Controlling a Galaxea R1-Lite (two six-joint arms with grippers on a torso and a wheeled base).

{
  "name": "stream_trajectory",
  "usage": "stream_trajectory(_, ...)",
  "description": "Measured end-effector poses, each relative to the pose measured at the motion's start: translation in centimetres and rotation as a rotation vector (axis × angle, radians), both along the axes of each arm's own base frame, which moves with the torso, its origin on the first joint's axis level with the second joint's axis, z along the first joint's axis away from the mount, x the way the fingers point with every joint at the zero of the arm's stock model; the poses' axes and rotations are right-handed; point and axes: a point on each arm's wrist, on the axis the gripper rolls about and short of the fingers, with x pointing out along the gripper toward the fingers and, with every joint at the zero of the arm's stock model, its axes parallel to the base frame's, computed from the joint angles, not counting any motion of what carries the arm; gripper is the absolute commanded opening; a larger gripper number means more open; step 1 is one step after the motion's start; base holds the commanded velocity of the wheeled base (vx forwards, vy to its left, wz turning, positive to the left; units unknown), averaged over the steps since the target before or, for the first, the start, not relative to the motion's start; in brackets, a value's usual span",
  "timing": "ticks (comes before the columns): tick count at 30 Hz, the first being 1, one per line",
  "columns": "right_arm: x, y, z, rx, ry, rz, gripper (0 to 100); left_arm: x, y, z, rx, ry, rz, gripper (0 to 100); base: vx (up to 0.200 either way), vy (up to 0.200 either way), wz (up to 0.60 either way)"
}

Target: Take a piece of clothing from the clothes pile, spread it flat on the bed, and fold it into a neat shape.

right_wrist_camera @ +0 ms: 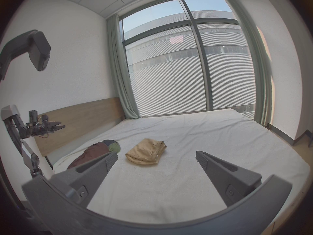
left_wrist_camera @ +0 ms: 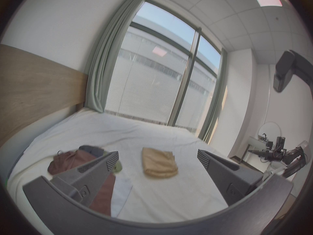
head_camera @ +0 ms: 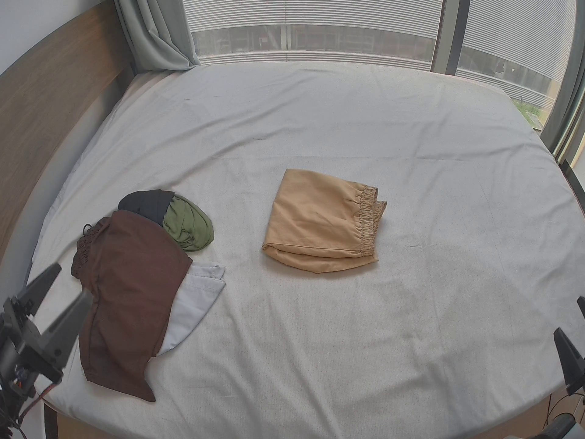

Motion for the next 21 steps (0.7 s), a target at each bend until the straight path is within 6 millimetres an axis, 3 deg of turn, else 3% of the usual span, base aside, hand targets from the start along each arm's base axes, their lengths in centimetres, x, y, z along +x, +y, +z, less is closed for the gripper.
stream_trajectory(12,-2.5,-0.5,-3.5,-0.041,0.089,-0.197,100,-6.5,2.1,-5.5,0.131,0.205,0.113,100,0.0,0.0,0.0)
stream_trajectory(21,-3.5,-0.6,-5.1,-0.083,0.109,-0.286,100,-9.2,2.8,-8.2,0.194,0.179,0.473,100,0.0,0.0,0.0)
